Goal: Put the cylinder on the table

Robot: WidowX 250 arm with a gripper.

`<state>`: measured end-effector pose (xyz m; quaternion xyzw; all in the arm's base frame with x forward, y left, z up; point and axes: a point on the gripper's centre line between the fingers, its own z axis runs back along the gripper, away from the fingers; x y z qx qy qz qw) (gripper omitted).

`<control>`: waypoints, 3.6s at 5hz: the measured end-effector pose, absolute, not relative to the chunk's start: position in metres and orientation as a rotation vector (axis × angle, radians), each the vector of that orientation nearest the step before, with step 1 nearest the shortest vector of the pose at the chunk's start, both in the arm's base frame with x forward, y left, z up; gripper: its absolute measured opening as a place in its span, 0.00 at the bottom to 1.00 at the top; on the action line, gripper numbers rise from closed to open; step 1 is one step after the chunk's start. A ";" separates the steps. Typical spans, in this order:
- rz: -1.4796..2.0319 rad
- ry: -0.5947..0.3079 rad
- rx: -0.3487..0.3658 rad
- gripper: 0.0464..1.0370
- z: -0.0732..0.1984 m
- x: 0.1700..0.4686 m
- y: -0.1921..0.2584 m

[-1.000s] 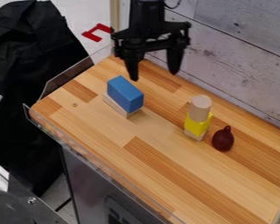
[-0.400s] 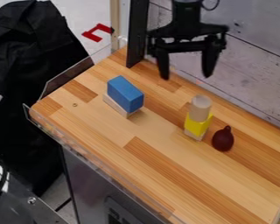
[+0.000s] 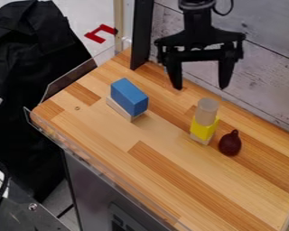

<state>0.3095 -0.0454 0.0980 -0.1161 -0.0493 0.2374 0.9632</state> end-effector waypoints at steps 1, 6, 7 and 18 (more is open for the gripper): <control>0.427 -0.104 -0.247 0.96 0.098 0.310 -0.048; 0.267 -0.039 -0.198 0.96 0.081 0.305 -0.057; 0.276 -0.024 -0.183 0.96 0.076 0.307 -0.052; 0.290 0.058 -0.171 0.44 0.061 0.304 -0.058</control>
